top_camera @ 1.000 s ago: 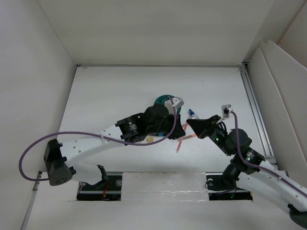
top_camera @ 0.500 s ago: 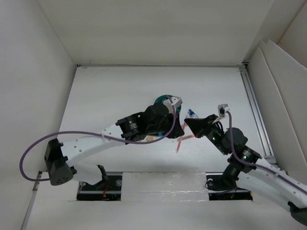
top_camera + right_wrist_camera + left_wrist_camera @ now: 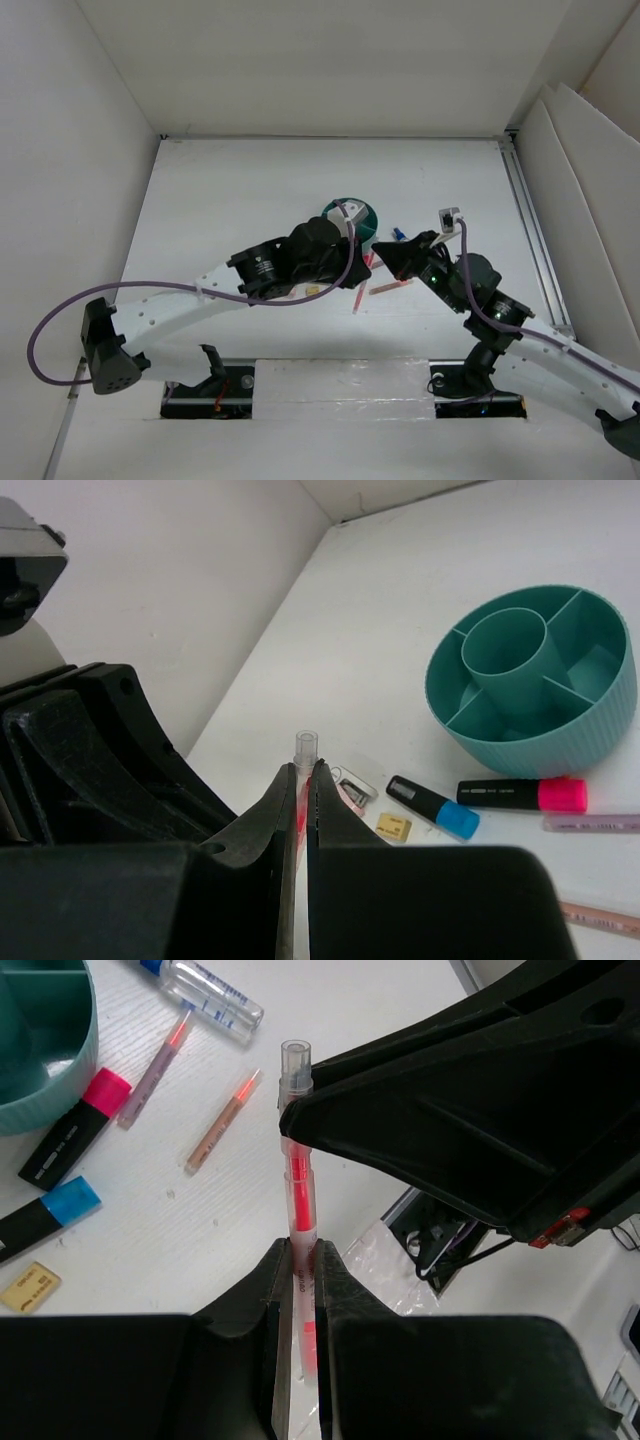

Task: Sort the stationery into containers
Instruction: Close the pen cap on the pen.

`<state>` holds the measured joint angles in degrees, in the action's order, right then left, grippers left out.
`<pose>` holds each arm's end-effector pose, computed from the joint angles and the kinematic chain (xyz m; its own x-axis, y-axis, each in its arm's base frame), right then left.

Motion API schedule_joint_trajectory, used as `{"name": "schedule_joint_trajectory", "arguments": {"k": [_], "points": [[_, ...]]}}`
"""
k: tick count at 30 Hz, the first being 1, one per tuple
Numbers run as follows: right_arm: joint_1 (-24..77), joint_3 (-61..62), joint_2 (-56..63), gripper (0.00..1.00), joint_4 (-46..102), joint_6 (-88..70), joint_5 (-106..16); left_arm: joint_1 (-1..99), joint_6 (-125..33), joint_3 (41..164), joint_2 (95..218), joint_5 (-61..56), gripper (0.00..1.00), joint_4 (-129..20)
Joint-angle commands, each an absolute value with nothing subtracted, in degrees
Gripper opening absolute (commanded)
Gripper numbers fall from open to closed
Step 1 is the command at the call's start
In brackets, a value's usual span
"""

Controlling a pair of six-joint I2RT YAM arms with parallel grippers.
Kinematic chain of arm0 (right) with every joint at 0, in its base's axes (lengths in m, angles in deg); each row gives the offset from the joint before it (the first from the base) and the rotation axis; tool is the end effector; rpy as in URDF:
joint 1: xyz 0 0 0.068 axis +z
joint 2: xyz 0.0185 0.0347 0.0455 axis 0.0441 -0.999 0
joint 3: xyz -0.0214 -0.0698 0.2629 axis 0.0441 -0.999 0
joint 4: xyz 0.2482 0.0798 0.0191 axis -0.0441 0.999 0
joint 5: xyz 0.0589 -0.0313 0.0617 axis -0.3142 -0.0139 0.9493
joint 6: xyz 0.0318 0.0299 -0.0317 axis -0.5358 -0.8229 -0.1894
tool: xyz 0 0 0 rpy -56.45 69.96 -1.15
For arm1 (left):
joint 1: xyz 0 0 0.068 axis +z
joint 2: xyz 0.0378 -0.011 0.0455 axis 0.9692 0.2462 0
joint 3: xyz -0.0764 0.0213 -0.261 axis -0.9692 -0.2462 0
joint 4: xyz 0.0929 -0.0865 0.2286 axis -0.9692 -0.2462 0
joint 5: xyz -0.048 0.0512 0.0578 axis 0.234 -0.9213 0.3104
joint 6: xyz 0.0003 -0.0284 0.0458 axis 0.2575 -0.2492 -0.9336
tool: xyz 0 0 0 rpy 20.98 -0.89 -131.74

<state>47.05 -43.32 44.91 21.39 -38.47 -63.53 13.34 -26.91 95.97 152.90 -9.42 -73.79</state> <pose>0.1197 0.1304 0.3057 -0.3869 0.4450 -0.8076 -0.4971 0.6370 0.5891 0.1322 -0.2549 0.3570 -0.6104 0.0678 -0.7892 0.6805 0.5547 -0.4788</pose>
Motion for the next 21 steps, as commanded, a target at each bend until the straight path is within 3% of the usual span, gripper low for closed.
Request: {"name": "schedule_joint_trajectory", "arguments": {"k": [1, 21], "points": [[47.83, -41.7, 43.54, 0.0, 30.02, -39.44, -61.24, 13.43, -28.65, 95.6, 148.65, -13.21, 0.0, -62.58], [47.31, -43.36, 47.58, 0.02, 27.22, -38.39, -56.24, 13.43, -29.26, 92.07, 144.7, -15.95, 0.0, -59.85]]}}
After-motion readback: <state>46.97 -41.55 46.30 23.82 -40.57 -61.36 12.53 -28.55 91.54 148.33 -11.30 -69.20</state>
